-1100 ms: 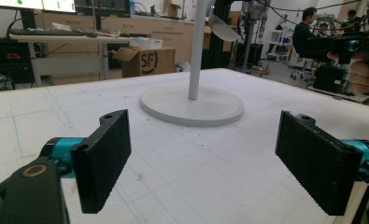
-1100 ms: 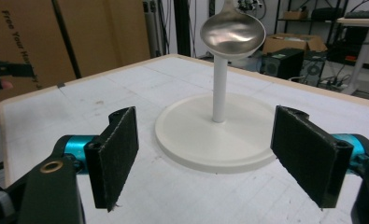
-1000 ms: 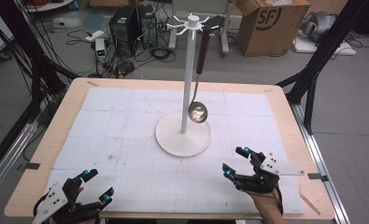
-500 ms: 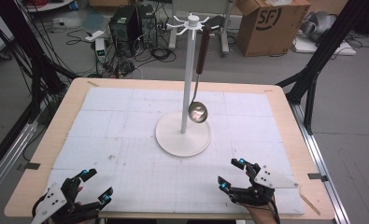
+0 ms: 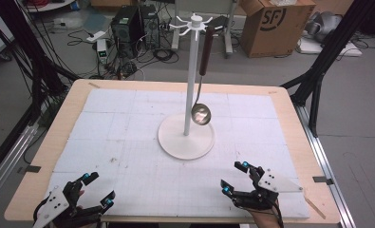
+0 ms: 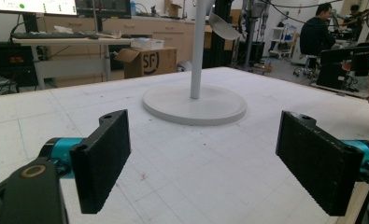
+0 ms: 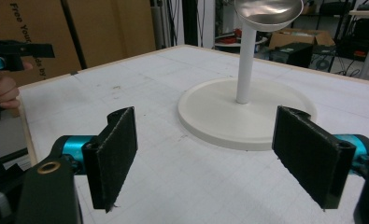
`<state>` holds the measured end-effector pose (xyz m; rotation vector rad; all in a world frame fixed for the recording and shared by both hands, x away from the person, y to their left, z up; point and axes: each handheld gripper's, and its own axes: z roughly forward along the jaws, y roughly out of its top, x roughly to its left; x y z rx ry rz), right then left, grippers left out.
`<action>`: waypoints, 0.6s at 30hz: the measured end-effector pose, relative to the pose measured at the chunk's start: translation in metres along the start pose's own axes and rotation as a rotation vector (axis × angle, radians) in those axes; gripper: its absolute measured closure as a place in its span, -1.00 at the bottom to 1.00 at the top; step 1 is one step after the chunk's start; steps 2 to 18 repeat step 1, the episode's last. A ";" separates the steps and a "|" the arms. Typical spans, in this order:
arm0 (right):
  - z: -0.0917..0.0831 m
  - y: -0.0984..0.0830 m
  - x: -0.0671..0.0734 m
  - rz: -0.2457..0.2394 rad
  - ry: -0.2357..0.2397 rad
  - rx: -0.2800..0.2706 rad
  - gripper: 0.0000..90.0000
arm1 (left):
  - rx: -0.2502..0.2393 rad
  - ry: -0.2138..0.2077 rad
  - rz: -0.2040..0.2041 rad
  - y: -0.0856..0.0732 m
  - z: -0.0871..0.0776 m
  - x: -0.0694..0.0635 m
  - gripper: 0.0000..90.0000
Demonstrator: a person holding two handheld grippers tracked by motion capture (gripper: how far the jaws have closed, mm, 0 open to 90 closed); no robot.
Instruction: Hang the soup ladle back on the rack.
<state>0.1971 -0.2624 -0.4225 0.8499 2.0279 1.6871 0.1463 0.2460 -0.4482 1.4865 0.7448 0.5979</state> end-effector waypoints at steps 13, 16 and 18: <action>0.000 0.000 0.000 0.000 -0.003 -0.001 -0.52 | 0.002 0.000 0.002 0.000 0.000 0.000 -0.59; 0.000 0.000 0.000 0.000 -0.003 -0.001 -0.52 | 0.002 0.000 0.002 0.000 0.000 0.000 -0.59; 0.000 0.000 0.000 0.000 -0.003 -0.001 -0.52 | 0.002 0.000 0.002 0.000 0.000 0.000 -0.59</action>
